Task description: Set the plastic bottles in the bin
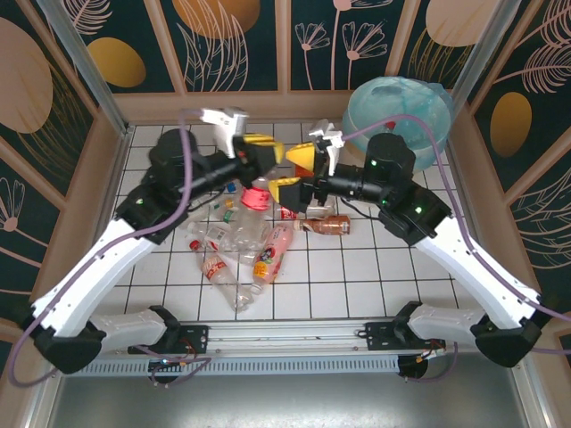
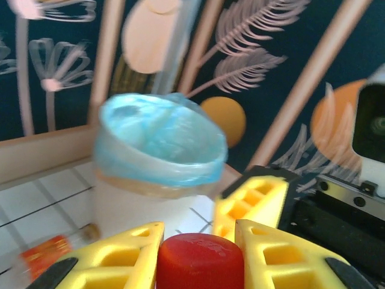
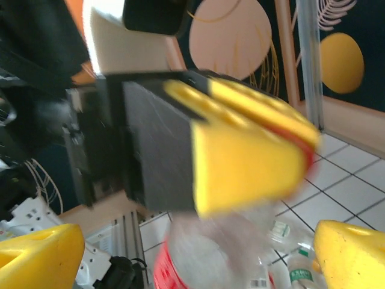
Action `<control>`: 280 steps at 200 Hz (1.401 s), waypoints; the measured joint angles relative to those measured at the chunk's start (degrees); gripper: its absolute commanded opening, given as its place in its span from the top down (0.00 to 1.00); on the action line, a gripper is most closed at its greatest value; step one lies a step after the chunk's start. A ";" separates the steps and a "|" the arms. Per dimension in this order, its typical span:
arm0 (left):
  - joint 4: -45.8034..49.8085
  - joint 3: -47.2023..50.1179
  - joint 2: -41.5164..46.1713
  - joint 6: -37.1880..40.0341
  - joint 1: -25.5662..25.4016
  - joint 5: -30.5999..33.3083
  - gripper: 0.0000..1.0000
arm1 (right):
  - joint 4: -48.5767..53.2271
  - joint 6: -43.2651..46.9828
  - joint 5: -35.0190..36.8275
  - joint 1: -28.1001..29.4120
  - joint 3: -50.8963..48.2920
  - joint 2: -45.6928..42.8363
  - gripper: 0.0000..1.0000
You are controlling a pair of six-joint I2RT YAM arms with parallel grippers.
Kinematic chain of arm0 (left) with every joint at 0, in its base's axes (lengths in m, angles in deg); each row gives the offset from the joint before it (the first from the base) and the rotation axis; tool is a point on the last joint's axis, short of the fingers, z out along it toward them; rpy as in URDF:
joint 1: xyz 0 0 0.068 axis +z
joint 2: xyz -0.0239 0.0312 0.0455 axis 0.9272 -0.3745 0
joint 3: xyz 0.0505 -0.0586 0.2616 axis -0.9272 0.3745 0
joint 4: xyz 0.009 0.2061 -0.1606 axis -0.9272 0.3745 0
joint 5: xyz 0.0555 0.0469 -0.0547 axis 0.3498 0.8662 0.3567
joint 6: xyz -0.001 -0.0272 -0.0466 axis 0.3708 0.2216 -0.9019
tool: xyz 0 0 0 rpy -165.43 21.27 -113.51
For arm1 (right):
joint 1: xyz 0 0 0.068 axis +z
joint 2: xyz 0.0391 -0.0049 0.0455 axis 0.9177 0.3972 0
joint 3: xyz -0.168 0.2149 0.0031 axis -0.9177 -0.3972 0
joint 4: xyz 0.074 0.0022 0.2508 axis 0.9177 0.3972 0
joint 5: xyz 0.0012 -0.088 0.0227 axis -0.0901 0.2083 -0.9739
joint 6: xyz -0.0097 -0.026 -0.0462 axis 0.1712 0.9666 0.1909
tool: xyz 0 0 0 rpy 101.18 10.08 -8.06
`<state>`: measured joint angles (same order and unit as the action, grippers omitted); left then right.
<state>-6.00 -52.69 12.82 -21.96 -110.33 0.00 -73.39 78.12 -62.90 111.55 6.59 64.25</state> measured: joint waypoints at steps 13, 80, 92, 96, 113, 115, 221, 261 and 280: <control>-2.14 -0.57 -1.44 0.83 -1.51 0.09 1.00 | -0.09 0.09 0.57 -0.33 -0.61 -1.18 0.01; -11.87 -0.63 -2.60 1.01 -4.15 -3.17 1.00 | 0.39 0.90 1.09 -0.22 -3.17 -2.16 0.02; -12.87 -0.63 -2.60 1.03 -4.28 -3.61 1.00 | 0.48 1.01 1.84 -0.22 -3.17 -2.16 0.02; -13.09 -0.63 -2.58 1.03 -4.33 -3.80 1.00 | 0.48 1.01 1.95 -0.22 -3.17 -2.16 0.02; -14.56 -0.35 -2.34 1.01 -4.39 -4.24 1.00 | 0.26 1.01 1.70 -0.22 -3.21 -2.14 0.06; -14.64 -0.28 -2.29 1.03 -4.42 -4.26 1.00 | 0.20 0.92 1.57 -0.22 -3.21 -2.14 0.06; -17.97 0.50 -1.77 0.79 -4.74 -7.56 1.00 | -2.78 -1.31 -1.62 -0.37 -4.07 -1.57 0.29; -19.98 1.55 -1.77 0.26 -4.68 -6.21 0.98 | -2.84 -1.75 -1.25 -0.63 -4.07 -1.38 0.43; -20.26 1.84 -1.73 -0.33 -4.74 -4.81 0.67 | -2.54 -1.73 -1.22 -1.07 -4.04 -1.33 0.46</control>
<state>-26.27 -50.86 11.09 -22.28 -115.08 -4.80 -75.93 76.39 -64.13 110.48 2.55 62.92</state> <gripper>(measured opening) 0.279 0.597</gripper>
